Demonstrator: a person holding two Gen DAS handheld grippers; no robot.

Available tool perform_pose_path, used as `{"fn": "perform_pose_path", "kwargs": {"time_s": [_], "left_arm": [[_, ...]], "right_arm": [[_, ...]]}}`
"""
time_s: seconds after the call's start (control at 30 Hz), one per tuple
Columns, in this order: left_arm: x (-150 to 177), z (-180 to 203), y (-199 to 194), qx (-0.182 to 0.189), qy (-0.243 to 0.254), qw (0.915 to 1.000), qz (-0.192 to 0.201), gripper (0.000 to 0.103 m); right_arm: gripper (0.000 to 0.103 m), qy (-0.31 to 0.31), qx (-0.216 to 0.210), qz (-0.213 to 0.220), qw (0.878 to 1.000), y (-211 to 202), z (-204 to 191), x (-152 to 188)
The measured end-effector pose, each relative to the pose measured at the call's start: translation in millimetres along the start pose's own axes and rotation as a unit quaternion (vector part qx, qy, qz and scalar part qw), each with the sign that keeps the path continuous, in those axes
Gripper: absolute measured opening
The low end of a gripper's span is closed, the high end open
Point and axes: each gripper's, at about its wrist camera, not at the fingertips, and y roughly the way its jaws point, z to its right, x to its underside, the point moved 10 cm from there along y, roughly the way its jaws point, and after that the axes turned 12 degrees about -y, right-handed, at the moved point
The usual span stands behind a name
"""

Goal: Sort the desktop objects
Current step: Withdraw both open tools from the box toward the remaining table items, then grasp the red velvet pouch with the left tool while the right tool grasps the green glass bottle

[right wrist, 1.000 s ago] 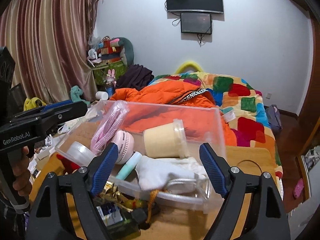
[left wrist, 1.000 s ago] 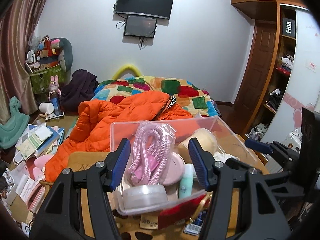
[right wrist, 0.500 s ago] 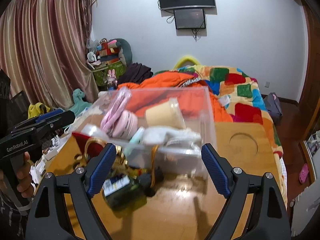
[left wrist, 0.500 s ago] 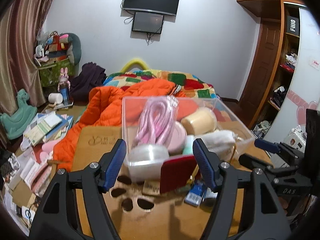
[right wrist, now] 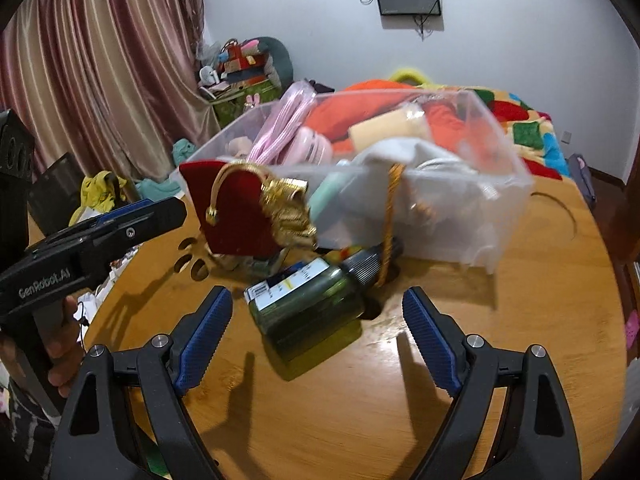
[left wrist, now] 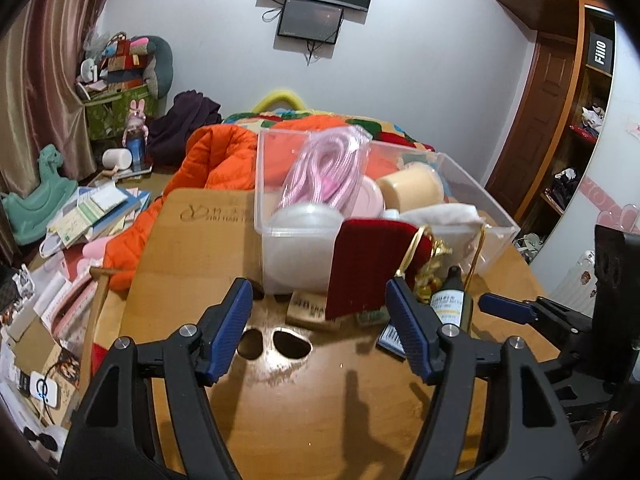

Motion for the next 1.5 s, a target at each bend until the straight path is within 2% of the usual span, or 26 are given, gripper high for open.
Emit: {"fn": "perform_pose_path", "kwargs": {"time_s": [0.1,0.23,0.43,0.8,0.97,1.2,1.27,1.43,1.5], "left_arm": [[5,-1,3,0.004,-0.007,0.9999,-0.009,0.068],[9,3,8,0.005,-0.007,0.9998,-0.016,0.068],[10,16,15,0.004,0.0,0.9998,-0.02,0.069],[14,45,35,-0.007,0.021,0.9992,-0.033,0.069],[15,55,45,-0.019,0.018,0.9991,-0.033,0.076],[18,57,57,-0.033,-0.002,0.9987,-0.038,0.075],[20,57,61,-0.039,0.001,0.9984,-0.04,0.067],[26,60,66,-0.035,0.011,0.998,-0.052,0.056],[27,62,65,-0.031,0.017,0.9979,-0.054,0.047]], "right_arm": [[0.083,0.005,-0.006,-0.011,1.0,8,-1,5],[0.062,0.015,-0.018,-0.018,1.0,15,0,9],[0.062,0.003,-0.025,0.01,1.0,-2,-1,6],[0.062,-0.008,-0.033,0.07,0.997,-62,-1,5],[0.061,-0.003,-0.026,0.1,0.995,-83,9,-5],[0.061,0.012,-0.011,0.092,0.996,-83,24,-1],[0.061,0.02,-0.009,0.088,0.996,-81,28,3],[0.061,0.028,-0.005,0.083,0.996,-77,38,6],[0.061,0.03,-0.004,0.08,0.996,-76,39,6]]}}
